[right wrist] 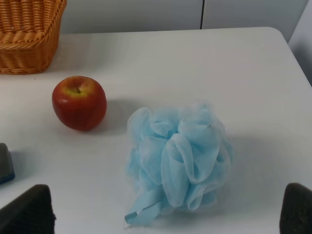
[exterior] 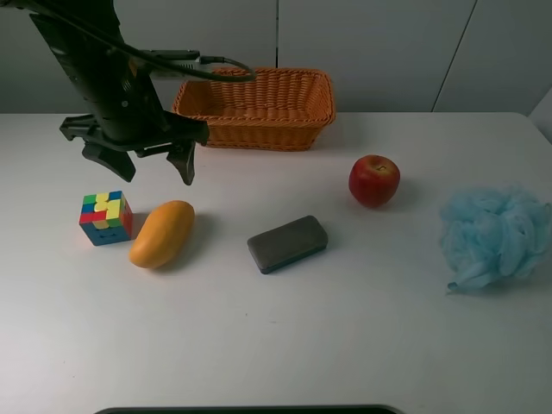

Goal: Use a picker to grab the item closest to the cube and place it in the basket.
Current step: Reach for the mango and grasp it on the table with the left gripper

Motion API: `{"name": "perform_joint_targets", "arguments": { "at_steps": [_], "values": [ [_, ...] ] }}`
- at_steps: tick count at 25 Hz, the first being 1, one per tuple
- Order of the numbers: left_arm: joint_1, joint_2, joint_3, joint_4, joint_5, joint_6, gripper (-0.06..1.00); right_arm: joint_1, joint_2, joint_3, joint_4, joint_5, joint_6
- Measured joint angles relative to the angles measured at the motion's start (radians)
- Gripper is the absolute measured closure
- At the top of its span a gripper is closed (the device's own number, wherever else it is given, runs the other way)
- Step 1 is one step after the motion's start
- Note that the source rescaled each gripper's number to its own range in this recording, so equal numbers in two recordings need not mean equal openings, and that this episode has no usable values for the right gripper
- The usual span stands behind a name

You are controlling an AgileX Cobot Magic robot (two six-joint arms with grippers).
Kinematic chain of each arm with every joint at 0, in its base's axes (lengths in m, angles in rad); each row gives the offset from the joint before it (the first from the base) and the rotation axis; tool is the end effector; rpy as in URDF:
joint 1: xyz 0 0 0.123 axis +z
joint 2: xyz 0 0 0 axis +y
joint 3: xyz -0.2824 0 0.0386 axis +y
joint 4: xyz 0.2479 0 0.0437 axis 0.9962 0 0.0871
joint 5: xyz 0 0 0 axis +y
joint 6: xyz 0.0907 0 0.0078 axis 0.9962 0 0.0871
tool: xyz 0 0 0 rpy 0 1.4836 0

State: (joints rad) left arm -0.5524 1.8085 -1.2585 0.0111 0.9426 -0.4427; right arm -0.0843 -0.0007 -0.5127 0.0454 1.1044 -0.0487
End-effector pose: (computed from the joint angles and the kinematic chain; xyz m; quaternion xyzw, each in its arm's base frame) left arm 0.3010 -0.1846 0.2062 0.0575 0.9949 -0.0353 0.0748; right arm -0.0080 0.0044 0.2772 0.0138 0.8607 -0.0112 0.5088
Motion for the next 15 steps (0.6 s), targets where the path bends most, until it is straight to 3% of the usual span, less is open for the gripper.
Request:
{"name": "perform_joint_targets", "arguments": {
  "at_steps": [15],
  "values": [
    [-0.008,0.159,0.038,-0.032,-0.004,0.0,-0.06,0.0,0.0,0.0,0.0,0.0,0.002]
  ]
}}
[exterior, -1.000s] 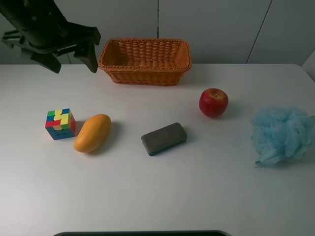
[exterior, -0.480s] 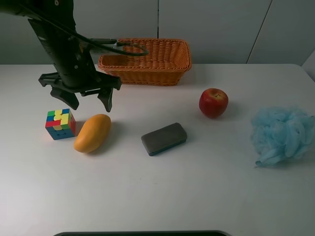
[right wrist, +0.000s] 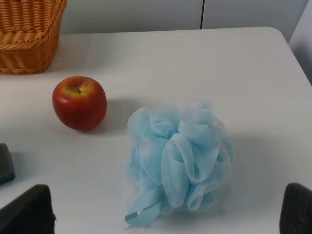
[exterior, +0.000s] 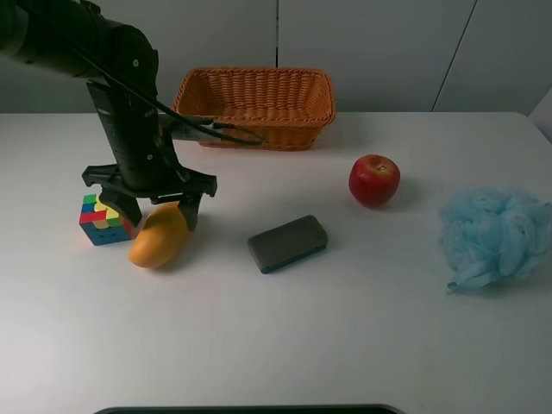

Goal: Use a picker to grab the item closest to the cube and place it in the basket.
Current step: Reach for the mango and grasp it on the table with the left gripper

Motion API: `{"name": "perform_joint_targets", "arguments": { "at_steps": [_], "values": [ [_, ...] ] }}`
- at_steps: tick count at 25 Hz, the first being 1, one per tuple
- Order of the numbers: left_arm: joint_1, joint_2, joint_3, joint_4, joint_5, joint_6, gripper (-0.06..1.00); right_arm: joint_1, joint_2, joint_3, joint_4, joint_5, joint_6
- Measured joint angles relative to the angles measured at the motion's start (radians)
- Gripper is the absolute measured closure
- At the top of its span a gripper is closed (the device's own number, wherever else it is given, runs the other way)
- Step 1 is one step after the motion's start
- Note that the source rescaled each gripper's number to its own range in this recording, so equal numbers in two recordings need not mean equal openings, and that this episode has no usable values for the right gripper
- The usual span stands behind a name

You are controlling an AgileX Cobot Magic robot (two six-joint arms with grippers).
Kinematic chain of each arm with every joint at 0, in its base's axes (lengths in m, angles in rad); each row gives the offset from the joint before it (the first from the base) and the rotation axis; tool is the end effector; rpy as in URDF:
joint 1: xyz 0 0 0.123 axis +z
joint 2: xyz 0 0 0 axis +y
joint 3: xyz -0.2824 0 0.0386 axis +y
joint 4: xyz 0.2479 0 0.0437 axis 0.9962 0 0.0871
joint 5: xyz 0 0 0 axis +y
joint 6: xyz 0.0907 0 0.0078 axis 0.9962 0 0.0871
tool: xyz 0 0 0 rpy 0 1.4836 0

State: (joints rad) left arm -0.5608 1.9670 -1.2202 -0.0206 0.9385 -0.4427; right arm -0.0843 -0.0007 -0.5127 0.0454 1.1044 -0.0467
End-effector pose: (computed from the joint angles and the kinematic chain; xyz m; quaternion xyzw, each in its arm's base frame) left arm 0.2986 -0.1893 0.1413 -0.0528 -0.9985 0.0006 0.0159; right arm -0.0080 0.0044 0.2772 0.0147 0.8607 -0.0107 0.5088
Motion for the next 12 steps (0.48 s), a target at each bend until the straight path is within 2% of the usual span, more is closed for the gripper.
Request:
{"name": "perform_joint_targets", "arguments": {
  "at_steps": [12],
  "values": [
    [0.0,0.002,0.114,-0.004,-0.154,0.0,-0.06,0.0,0.0,0.0,0.0,0.0,0.002]
  ]
}}
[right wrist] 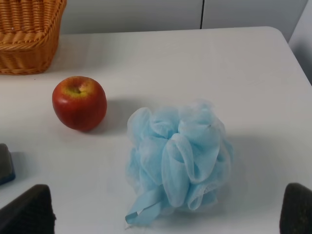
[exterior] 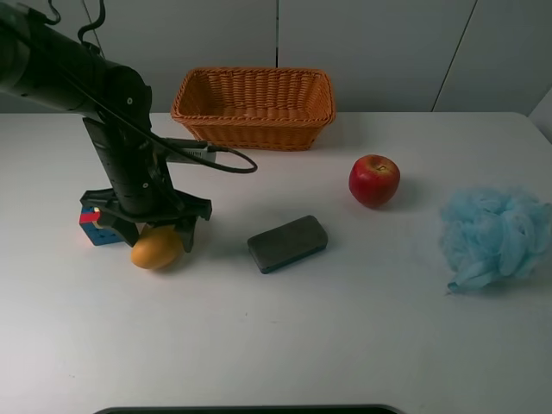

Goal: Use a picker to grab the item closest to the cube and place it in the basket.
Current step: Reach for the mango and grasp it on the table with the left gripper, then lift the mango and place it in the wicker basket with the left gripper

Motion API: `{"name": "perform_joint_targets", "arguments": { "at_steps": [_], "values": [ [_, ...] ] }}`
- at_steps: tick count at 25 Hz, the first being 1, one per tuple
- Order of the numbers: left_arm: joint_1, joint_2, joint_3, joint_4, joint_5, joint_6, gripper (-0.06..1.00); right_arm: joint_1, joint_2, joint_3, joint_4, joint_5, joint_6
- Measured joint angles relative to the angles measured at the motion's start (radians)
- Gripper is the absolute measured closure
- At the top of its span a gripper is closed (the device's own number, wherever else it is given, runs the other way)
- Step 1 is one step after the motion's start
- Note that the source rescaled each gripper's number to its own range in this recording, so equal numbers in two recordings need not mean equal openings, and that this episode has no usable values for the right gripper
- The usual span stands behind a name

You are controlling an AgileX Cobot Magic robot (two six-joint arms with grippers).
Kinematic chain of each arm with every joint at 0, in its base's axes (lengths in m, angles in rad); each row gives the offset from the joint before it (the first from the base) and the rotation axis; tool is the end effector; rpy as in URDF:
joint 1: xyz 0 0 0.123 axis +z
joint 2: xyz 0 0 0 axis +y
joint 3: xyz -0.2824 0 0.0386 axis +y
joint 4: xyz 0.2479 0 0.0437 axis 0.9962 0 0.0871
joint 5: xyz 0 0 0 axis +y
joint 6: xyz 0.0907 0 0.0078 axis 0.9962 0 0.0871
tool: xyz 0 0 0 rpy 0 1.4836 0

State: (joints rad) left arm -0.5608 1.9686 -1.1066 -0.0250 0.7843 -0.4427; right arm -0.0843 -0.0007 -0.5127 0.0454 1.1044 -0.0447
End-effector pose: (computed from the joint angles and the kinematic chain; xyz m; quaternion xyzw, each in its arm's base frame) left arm 0.2875 -0.1824 0.1176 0.0502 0.9987 -0.0106 0.0009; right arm -0.0080 0.0044 0.2772 0.0155 0.8607 -0.0102 0.5088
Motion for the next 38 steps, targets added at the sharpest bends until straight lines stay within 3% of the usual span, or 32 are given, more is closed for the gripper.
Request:
{"name": "perform_joint_targets", "arguments": {
  "at_steps": [8,9,10,11,12,28,33,38],
  "values": [
    [0.0,0.0,0.006,-0.001,-0.017,0.0,-0.03,0.0,0.0,0.0,0.0,0.0,0.002],
    [0.0,0.0,0.006,-0.001,-0.017,0.0,0.16,0.0,0.0,0.0,0.0,0.0,0.002],
    [0.0,0.0,0.006,-0.001,-0.017,-0.006,0.48,0.0,0.0,0.0,0.0,0.0,0.002],
    [0.0,0.0,0.006,-0.001,-0.017,-0.014,0.94,0.0,0.0,0.0,0.0,0.0,0.002],
    [0.0,0.0,0.006,-0.001,-0.017,-0.021,0.87,0.0,0.0,0.0,0.0,0.0,0.002],
    [0.0,-0.022,-0.005,-0.013,0.009,-0.042,0.88,0.0,0.0,0.0,0.0,0.0,0.002],
    [0.0,-0.146,-0.102,-0.017,0.066,-0.042,0.88,0.0,0.0,0.0,0.0,0.0,0.002],
    [0.0,-0.237,-0.286,-0.007,0.094,-0.032,0.88,0.0,0.0,0.0,0.0,0.0,0.002]
  ]
}}
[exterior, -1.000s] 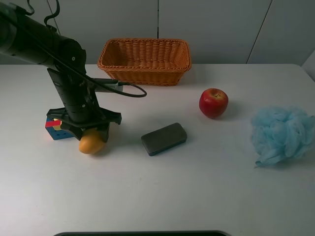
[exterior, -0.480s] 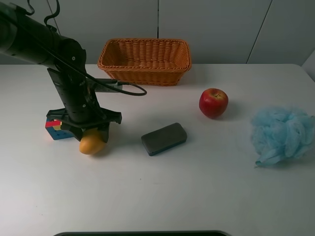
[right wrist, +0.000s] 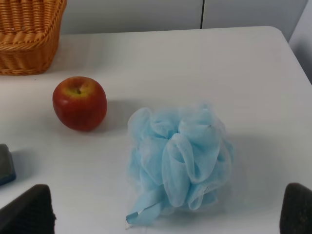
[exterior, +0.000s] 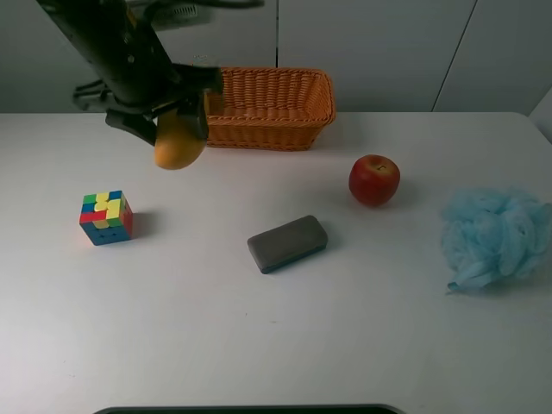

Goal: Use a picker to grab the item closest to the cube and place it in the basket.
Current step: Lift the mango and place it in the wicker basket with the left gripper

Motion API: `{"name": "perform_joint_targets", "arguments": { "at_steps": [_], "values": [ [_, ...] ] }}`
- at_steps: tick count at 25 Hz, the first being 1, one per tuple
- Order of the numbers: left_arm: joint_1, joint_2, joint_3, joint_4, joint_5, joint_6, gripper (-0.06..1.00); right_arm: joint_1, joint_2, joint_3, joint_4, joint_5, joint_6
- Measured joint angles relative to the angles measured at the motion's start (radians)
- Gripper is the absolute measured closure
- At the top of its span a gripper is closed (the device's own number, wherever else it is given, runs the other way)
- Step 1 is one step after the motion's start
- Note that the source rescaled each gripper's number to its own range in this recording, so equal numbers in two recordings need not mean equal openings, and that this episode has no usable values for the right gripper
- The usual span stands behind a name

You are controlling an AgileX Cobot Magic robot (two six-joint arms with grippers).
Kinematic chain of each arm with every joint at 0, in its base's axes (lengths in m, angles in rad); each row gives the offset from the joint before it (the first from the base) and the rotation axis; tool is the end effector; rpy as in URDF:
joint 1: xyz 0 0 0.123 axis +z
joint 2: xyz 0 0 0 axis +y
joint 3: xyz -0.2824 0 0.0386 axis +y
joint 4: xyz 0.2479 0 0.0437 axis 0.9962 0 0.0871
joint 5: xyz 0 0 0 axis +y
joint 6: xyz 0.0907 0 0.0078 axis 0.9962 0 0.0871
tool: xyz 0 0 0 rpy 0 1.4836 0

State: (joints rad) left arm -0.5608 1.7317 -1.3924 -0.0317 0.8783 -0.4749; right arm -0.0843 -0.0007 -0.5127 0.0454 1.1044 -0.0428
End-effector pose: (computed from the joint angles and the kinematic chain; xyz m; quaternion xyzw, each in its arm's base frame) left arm 0.3124 -0.1989 0.2719 0.0347 0.9751 -0.1204 0.1828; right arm -0.0080 0.0044 0.2772 0.0163 0.8607 -0.0097 0.5088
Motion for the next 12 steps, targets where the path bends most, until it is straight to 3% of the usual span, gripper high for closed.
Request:
{"name": "perform_joint_targets", "arguments": {
  "at_steps": [5,9,12],
  "values": [
    [-0.002,0.057,-0.234,0.122,-0.022,0.006,0.88,0.0,0.0,0.0,0.0,0.0,0.0],
    [-0.002,0.205,-0.422,0.248,-0.06,0.006,0.88,0.0,0.0,0.0,0.0,0.0,0.0],
    [0.0,0.342,-0.529,0.298,-0.132,0.007,0.88,0.0,0.0,0.0,0.0,0.0,0.0]
  ]
}}
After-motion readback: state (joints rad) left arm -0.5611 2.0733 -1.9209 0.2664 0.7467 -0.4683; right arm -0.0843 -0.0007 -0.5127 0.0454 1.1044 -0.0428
